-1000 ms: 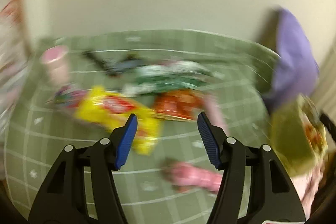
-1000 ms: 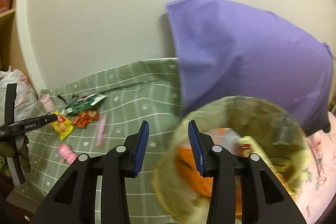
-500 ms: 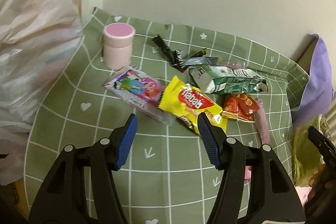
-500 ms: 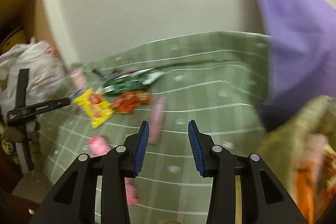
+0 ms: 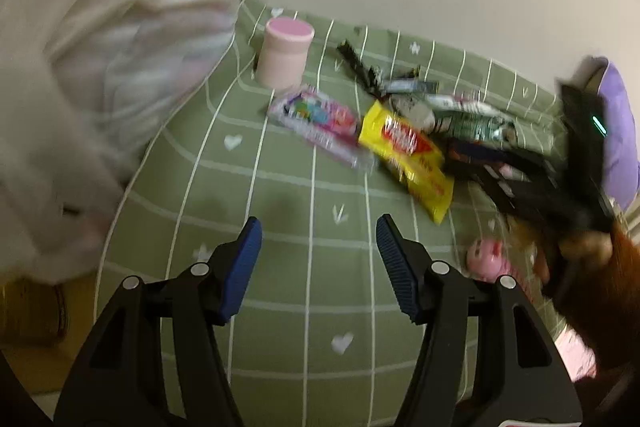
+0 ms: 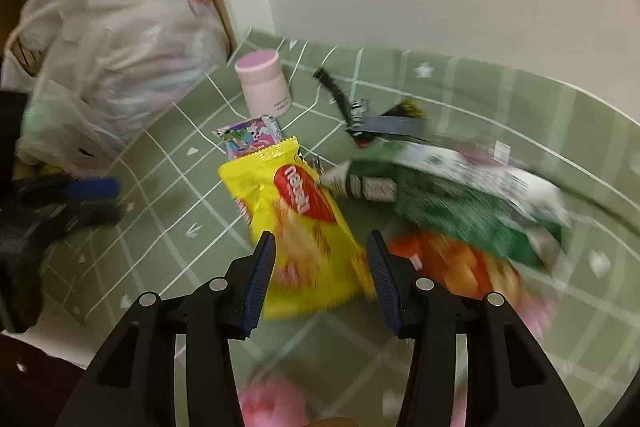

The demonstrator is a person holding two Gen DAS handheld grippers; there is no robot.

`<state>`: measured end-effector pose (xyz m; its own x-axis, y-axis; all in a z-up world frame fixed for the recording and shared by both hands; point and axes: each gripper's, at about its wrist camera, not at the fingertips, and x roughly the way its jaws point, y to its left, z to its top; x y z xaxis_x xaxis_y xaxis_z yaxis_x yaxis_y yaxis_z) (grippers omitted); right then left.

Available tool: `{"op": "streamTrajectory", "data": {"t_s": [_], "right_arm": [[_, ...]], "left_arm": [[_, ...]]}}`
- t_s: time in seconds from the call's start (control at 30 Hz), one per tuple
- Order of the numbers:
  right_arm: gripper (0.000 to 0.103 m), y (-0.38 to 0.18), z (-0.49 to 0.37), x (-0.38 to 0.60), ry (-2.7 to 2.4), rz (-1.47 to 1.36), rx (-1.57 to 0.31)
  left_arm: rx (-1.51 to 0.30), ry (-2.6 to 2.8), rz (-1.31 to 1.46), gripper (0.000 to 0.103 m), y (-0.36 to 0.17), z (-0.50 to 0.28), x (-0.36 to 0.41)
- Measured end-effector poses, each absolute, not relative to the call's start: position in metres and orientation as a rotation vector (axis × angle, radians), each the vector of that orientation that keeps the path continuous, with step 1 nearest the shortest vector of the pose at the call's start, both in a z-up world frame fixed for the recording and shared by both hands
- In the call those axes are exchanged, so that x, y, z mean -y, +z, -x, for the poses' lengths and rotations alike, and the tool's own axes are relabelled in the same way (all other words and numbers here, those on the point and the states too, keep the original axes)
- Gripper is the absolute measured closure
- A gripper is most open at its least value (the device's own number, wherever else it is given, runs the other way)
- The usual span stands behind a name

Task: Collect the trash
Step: 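Grasp the yellow chip packet with the right tool while the left tool grasps the pink candy wrapper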

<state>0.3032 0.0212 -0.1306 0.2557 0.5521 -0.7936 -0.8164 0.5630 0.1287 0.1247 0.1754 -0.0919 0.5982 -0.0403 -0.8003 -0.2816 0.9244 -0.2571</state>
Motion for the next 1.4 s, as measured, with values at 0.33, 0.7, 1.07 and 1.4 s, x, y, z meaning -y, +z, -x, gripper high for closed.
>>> {"op": "streamTrajectory", "data": {"t_s": [0.33,0.7,1.07,1.4], "right_arm": [[0.096,-0.139,-0.301,-0.032,0.993,0.326,-1.016],[0.097,-0.083,-0.279,0.089,0.685,0.148,-0.893],[0.097,-0.100,-0.254,0.162,0.510,0.021,-0.943],[0.097,-0.110,-0.247,0.175,0.489,-0.001,-0.942]], "left_arm": [[-0.946,0.180,0.427,0.046,-0.102,-0.126,-0.191],[-0.917,0.174,0.545,0.046,-0.114,-0.204,-0.205],[-0.960,0.228,0.410,0.057,-0.125,-0.272,-0.196],[-1.013,-0.018,0.323,0.077,-0.128,-0.243,-0.146]]}}
